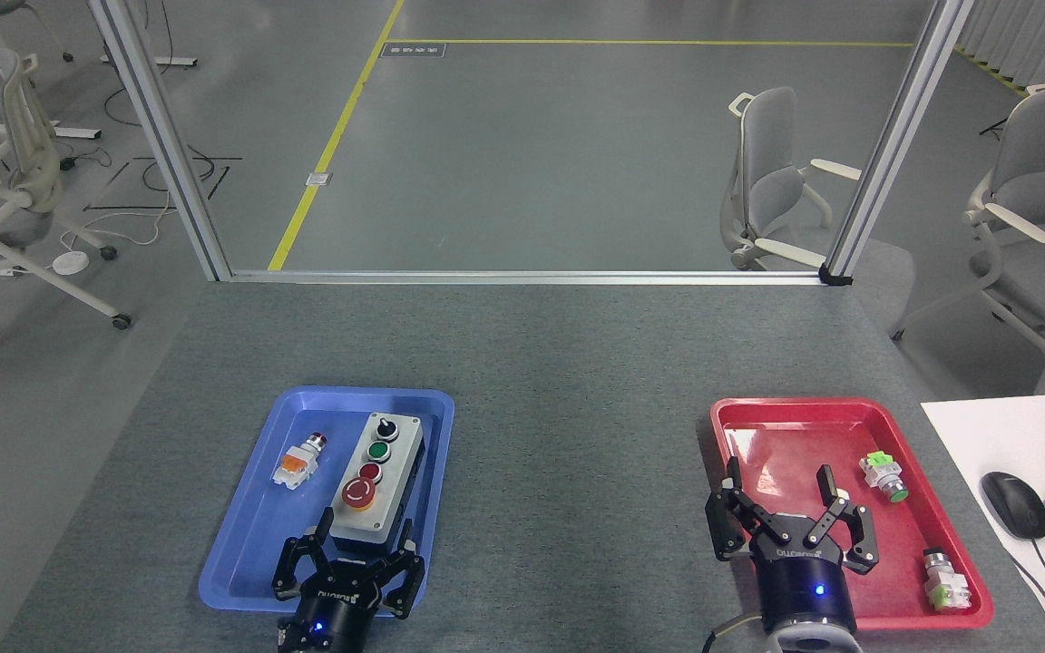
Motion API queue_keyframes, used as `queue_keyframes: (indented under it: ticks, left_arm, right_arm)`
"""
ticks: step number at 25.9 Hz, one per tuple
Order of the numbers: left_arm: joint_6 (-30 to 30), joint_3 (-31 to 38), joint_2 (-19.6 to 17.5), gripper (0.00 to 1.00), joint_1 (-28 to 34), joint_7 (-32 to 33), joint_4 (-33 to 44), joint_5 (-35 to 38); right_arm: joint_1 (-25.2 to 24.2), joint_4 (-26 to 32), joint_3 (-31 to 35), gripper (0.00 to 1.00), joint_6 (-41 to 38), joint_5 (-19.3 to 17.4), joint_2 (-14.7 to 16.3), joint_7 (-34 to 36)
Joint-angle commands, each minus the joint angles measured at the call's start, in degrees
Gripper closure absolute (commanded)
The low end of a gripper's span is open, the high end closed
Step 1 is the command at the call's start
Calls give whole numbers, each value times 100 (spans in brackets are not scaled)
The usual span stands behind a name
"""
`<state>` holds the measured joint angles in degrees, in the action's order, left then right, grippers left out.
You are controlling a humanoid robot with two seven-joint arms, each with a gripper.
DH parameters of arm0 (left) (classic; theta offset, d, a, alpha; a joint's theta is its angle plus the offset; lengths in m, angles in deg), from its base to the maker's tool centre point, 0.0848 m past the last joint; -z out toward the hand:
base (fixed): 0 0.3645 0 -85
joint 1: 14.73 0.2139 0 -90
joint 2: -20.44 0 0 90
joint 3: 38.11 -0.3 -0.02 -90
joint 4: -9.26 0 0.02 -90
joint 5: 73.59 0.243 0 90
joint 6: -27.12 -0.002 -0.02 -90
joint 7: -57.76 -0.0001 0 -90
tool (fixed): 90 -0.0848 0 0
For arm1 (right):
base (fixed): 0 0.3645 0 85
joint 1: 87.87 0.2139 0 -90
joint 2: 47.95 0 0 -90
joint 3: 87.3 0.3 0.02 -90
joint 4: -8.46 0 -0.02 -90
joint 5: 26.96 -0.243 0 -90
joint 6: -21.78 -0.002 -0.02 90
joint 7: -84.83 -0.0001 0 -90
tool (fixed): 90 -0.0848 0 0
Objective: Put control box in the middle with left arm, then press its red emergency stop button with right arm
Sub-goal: 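Move the left gripper forward and close it on the grey control box, then lift the control box with the left gripper and carry it toward the table middle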
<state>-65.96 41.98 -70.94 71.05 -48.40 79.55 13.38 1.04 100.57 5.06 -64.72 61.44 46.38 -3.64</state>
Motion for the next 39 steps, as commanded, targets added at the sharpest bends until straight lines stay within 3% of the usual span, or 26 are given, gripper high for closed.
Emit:
queue_keyframes:
  ticks: [1,13,29,31,33,34,37,39]
  left_arm:
    - [-26,-2,-19,1,-228,-11,-322,4]
    - [0,15,-134,1,-562,-64,-999,-66]
    - [36,6,25,2,-1274,-81,-2010,-101]
    - [36,6,25,11,-1353,-37,-2150,-101]
    - [53,-2,25,30,-1414,-37,-2265,-93]
    - [71,-2,25,43,-1423,-37,-2282,-92]
    - [246,-2,-28,99,-1414,-37,-2256,-75]
    - [308,6,-46,100,-1432,-46,-2238,-92]
  right_arm:
    - [-49,0,-25,2,81,81,-20,22]
    - [-172,-35,-87,2,239,72,-20,22]
    - [-181,-158,-104,2,178,46,33,31]
    - [-181,-167,-104,2,178,46,6,22]
    - [-181,-167,-104,2,178,46,-2,22]
    - [-181,-167,-113,2,169,37,-2,5]
    - [-163,-167,-139,2,169,37,-11,5]
    - [-146,-167,-166,2,169,37,-11,5]
